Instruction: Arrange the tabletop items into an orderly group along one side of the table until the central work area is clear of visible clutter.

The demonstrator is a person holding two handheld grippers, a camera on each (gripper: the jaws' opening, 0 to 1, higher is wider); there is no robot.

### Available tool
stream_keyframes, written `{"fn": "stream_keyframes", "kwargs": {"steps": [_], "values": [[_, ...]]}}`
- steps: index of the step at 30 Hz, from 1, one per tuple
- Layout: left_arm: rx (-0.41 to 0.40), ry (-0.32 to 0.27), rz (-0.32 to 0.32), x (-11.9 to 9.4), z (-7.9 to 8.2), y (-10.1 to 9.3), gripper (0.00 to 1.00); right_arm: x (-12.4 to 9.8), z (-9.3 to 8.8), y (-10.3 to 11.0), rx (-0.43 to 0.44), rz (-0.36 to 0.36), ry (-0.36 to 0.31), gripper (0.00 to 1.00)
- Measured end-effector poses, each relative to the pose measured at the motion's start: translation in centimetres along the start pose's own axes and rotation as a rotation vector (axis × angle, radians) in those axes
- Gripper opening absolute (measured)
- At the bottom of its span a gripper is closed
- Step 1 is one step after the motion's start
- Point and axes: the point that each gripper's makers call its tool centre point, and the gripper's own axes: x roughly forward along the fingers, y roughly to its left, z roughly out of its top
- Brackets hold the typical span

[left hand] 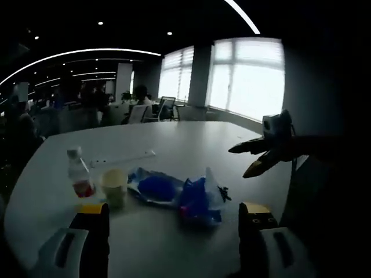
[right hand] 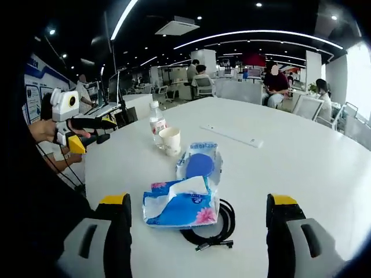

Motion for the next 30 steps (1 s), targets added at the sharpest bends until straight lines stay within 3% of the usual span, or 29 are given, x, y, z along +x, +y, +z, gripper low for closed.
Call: {"fn": "stream_keyframes", "kwargs": {"steps": [6, 8, 13, 19, 24, 30], "values": [[-0.034, 0.062, -0.054, 1.7, -1.7, -2.6, 0.86, 0.9, -0.9, -0.9, 0.0, 0.004, 0.042, 0.85], [-0.07, 0.052, -0.067, 2.1, -1.8, -3.2, 0.84, 1.1, -1.3, -1.2, -0.005, 0.006, 0.055, 0.84], [-0.119, 0.073, -0.086, 3.2, -3.2, -4.2, 0.74, 1.6, -1.6, -1.5, -0.004, 0.026, 0.058, 0.8], [-0.147, 0.12, -0.121, 4.2, -5.3, -5.5, 0.64, 2.6, -3.5, -1.9, -0.042, 0.05, 0.124, 0.71], [-0.171, 0.169, -0.148, 5.3, -7.1, -6.6, 0.57, 3.4, -4.2, -2.3, -0.054, 0.07, 0.135, 0.67], [-0.233, 0.169, -0.169, 6.7, -7.2, -8.0, 0.5, 4.3, -4.9, -2.6, -0.067, 0.09, 0.151, 0.59]]}}
